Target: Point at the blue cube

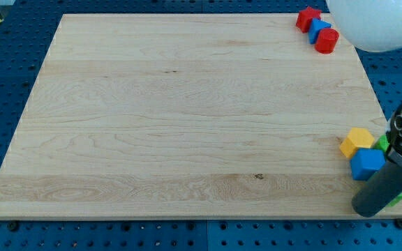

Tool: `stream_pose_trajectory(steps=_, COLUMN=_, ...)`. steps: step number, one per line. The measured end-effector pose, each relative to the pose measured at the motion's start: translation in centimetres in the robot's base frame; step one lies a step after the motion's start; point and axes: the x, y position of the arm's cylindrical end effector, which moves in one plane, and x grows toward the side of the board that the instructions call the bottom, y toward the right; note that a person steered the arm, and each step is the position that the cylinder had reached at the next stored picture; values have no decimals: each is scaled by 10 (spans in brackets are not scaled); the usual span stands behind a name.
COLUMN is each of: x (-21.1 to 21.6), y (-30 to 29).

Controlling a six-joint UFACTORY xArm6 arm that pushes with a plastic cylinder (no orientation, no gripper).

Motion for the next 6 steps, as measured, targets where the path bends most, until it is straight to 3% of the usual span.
stream_pose_trajectory(steps=1, x=-1, y=30)
stream_pose_trajectory(steps=3, x=-9, y=-57)
stream_pose_trajectory(steps=4, x=-37, y=-50)
stream_pose_trajectory(steps=6, x=-24, y=-4)
